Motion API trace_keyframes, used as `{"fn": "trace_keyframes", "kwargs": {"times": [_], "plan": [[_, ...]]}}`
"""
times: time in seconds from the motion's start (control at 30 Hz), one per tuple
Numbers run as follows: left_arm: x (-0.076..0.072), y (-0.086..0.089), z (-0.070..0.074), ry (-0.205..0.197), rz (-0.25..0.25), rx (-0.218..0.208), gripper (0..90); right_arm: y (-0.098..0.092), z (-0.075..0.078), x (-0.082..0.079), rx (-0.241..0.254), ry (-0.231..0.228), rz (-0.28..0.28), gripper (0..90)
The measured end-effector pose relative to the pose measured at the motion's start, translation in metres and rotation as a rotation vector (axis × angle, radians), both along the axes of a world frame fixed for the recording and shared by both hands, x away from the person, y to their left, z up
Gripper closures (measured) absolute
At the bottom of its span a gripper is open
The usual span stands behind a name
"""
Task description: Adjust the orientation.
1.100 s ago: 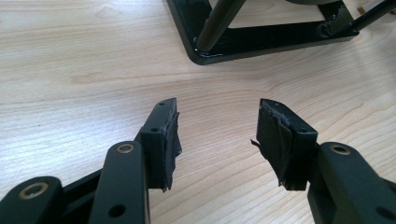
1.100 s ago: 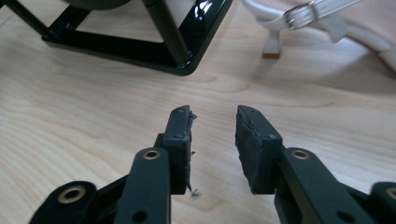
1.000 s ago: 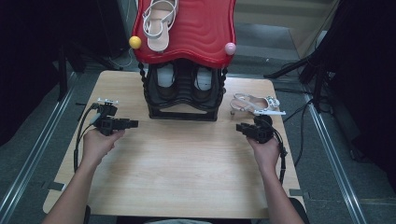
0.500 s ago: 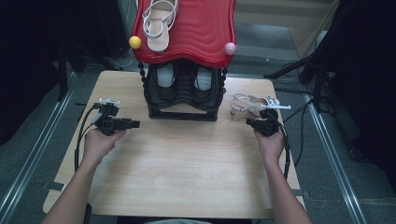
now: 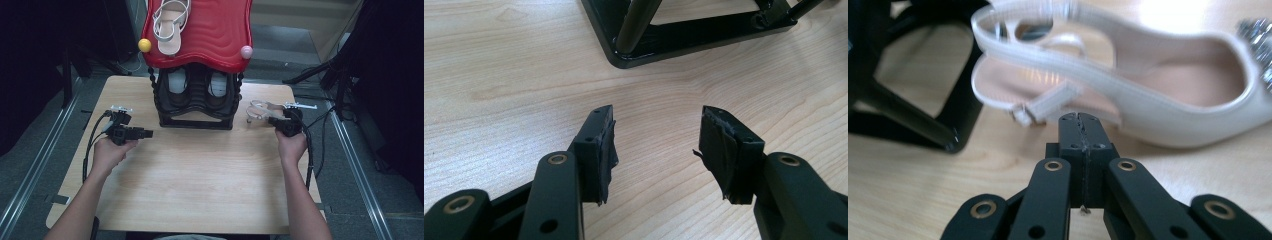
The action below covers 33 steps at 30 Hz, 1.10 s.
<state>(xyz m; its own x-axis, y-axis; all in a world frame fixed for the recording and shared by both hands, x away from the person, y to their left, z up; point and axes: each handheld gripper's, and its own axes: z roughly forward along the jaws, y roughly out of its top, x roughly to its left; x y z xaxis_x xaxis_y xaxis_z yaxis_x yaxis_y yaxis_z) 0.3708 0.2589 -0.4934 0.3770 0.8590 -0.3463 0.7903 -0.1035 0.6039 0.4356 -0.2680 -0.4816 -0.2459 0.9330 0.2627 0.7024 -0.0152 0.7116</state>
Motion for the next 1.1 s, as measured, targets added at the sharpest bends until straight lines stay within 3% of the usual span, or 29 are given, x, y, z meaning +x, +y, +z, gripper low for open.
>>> {"fn": "trace_keyframes", "kwargs": {"times": [0.17,0.43,0.63,0.77,0.87,1.1], "plan": [[0.001,-0.001,-0.001,0.003,-0.009,-0.008,48.7,-0.004,0.019,0.006,0.020,-0.031,-0.019,90.0],[0.002,-0.002,-0.002,-0.001,-0.013,-0.007,48.8,0.010,0.032,0.029,0.003,-0.010,-0.017,90.0],[0.003,-0.001,-0.004,0.003,-0.016,0.004,48.8,0.024,0.029,0.048,-0.018,0.041,-0.010,90.0],[0.004,-0.001,-0.005,0.009,-0.020,0.009,48.9,0.024,0.018,0.054,-0.009,0.097,-0.003,90.0],[0.004,-0.001,-0.005,0.010,-0.021,0.008,48.8,0.023,0.015,0.053,-0.007,0.111,0.001,90.0],[0.004,-0.001,-0.005,0.012,-0.022,0.009,48.8,0.022,0.014,0.049,-0.076,0.132,0.014,90.0]]}}
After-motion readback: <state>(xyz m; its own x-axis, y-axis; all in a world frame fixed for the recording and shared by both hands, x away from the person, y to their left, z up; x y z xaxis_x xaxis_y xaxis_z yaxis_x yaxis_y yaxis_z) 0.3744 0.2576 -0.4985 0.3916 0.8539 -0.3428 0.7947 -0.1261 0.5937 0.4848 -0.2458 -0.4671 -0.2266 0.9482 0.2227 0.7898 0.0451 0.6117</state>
